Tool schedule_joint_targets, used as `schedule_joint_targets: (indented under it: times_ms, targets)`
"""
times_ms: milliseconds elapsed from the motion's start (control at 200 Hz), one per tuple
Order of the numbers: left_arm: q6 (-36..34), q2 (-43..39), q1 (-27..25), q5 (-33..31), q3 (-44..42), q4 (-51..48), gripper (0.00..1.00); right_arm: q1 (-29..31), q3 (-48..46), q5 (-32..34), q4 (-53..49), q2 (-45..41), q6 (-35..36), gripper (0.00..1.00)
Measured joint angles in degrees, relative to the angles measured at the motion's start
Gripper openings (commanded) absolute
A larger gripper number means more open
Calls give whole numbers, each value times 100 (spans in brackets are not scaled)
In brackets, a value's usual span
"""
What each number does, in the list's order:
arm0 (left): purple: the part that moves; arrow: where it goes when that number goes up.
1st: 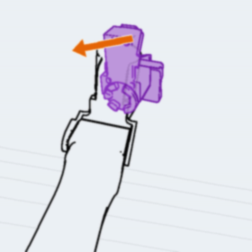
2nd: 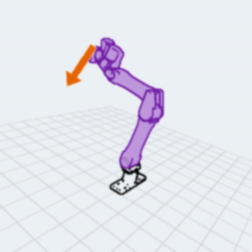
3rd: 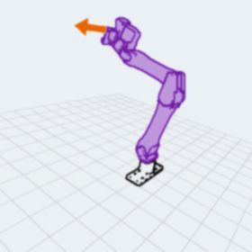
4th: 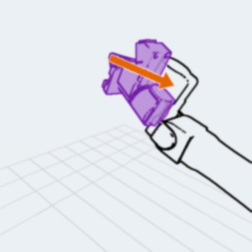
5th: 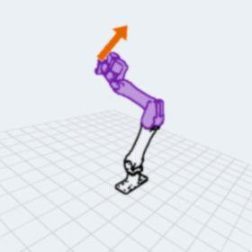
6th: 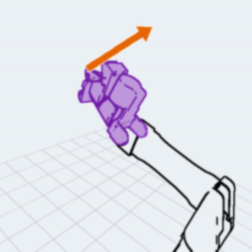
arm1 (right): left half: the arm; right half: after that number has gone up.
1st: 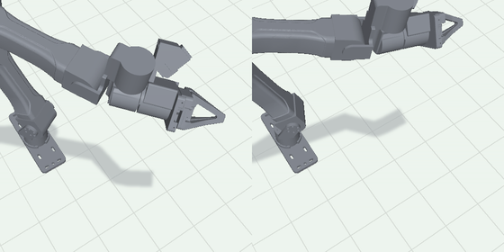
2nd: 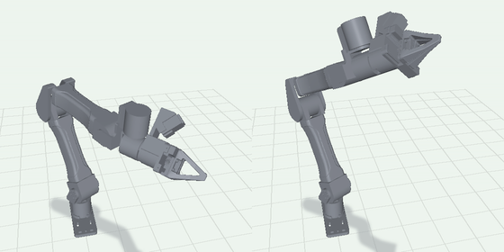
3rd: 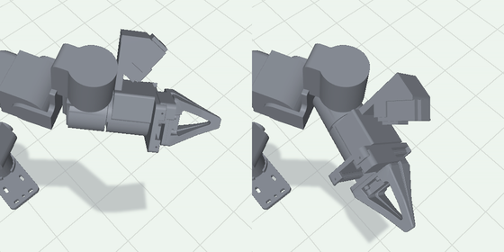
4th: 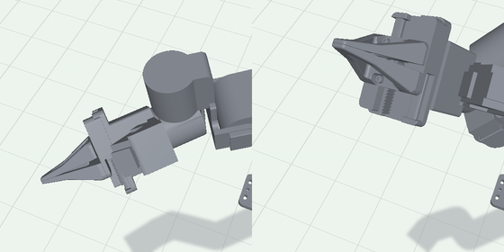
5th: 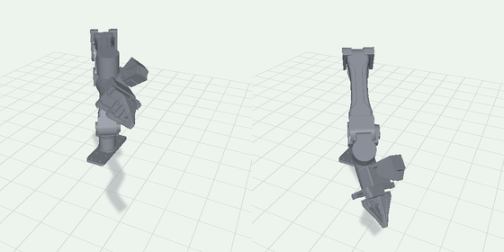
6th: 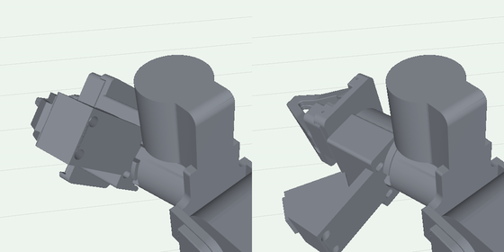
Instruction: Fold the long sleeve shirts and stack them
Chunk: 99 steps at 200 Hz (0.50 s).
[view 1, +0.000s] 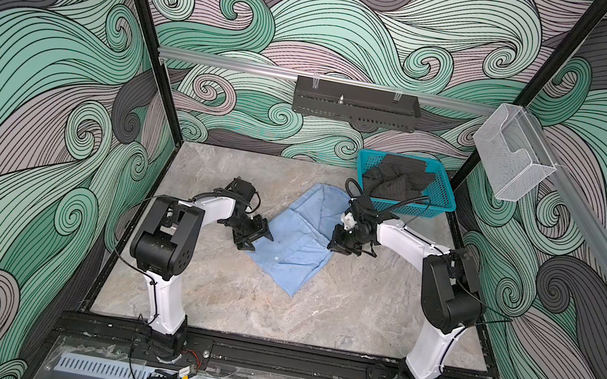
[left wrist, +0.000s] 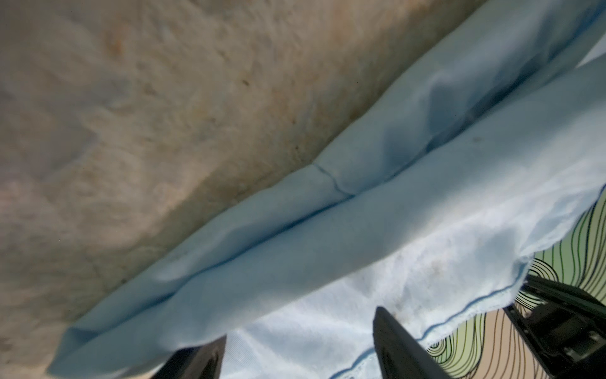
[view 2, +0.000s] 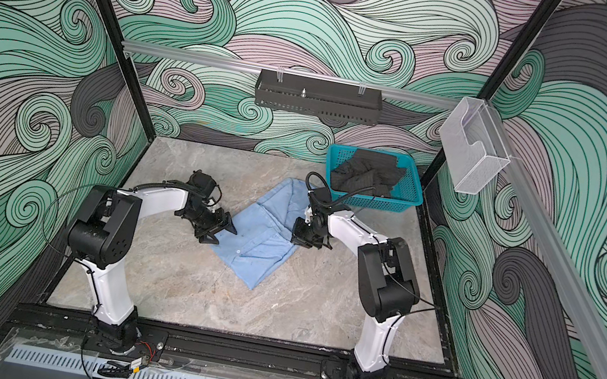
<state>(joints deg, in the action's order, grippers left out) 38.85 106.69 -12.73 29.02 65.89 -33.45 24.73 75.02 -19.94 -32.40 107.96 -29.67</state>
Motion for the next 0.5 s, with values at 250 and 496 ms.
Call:
schedule_joint_targets:
  times_ms: [250,496]
  targets:
    - [286,-579,-175,15,-160,46,81,-50,1707,487,-538,461,544,41]
    - [1770,-1895,-999,-46,-994,1158,81,-101,3237,986,-966,1926,979,37]
